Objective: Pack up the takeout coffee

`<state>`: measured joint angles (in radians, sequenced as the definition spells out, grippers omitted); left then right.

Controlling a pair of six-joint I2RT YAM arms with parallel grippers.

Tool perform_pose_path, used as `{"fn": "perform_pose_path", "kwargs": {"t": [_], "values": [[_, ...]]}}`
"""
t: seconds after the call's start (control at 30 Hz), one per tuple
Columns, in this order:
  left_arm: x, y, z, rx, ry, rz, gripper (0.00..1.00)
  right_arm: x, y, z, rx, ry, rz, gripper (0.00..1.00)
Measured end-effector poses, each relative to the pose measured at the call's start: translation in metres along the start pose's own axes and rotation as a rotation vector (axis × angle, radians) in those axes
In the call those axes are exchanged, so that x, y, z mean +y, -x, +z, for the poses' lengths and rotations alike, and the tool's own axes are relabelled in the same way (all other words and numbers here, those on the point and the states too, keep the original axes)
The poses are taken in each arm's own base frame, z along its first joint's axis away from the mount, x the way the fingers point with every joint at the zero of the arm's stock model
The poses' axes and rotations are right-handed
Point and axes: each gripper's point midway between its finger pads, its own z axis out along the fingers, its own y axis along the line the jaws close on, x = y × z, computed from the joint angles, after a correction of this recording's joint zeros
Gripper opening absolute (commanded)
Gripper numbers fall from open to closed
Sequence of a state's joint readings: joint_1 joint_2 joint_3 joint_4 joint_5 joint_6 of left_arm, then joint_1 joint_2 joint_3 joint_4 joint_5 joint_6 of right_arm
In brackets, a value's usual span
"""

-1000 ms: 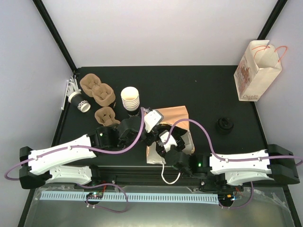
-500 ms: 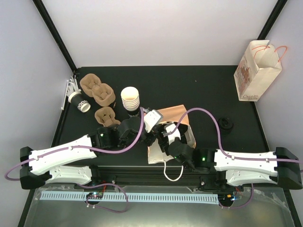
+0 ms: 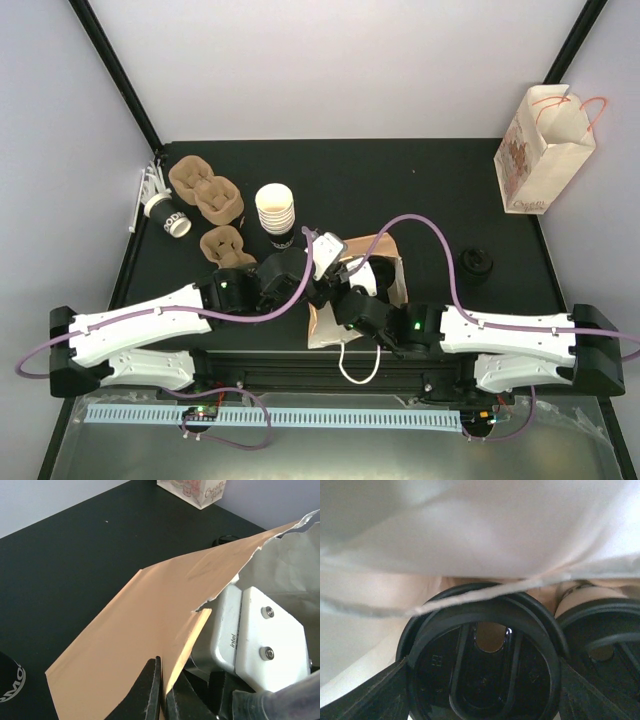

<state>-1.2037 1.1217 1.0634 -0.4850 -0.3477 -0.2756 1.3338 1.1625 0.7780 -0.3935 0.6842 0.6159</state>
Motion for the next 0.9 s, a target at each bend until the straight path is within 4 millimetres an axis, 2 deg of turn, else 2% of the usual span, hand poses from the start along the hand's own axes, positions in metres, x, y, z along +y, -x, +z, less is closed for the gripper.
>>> {"fn": "perform_pose_path", "kwargs": {"t": [0.37,0.5,0.9], "values": [[0.007,0.004,0.004,0.004,0.058,-0.038,0.02,-0.004,-0.01,-0.012,0.096,0.036,0.139,0.49],[0.004,0.003,0.006,0.009,0.05,-0.045,0.02,-0.003,-0.005,-0.011,0.127,0.044,0.205,0.49],[-0.003,0.0,0.006,0.024,0.008,-0.059,0.02,-0.009,-0.007,-0.001,0.201,0.058,0.275,0.48]]}}
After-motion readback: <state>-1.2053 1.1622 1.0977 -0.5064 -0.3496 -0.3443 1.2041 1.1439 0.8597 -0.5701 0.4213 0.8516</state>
